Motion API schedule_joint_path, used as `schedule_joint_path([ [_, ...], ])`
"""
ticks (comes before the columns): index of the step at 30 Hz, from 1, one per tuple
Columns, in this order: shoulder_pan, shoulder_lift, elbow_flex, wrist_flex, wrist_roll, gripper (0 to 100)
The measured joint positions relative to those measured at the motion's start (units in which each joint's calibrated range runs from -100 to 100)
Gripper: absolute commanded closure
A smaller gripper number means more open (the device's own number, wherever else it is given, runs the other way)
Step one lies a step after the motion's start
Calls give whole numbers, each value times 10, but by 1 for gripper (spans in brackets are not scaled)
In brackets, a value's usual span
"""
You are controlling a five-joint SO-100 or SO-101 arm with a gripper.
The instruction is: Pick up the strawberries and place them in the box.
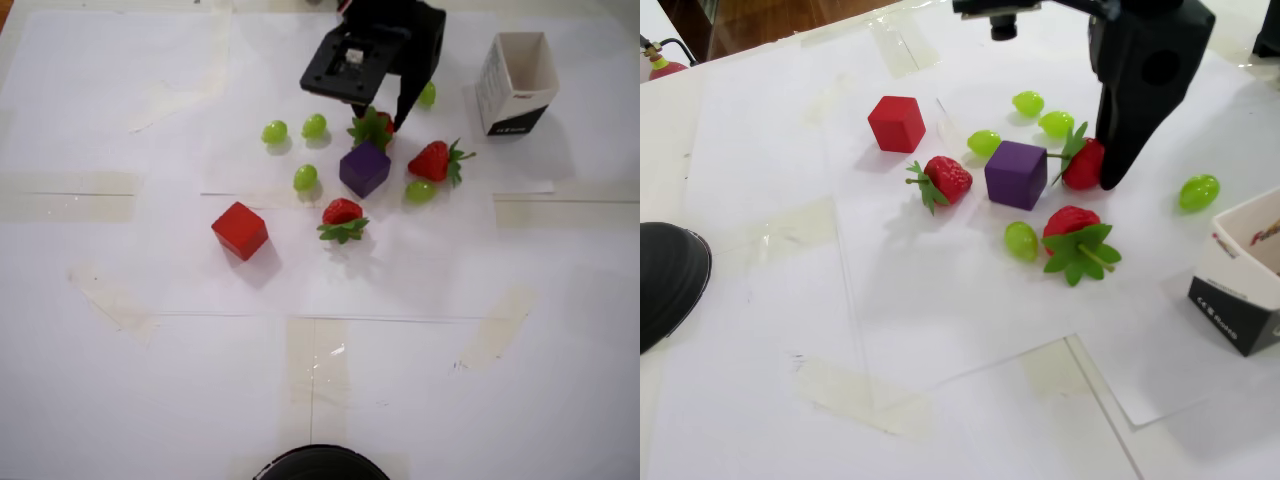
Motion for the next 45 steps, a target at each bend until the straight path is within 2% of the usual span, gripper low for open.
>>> schedule_joint_path([
  [3,-1,-4,8,-19,2,76],
  [11,-4,-17,37,-73,1,76],
  [20,-2,-22,48,-77,4,83],
  [32,3,-28,57,-77,5,83],
  [35,2,-28,50,-51,11,83],
  [45,4,-57,-62,142,38,83],
])
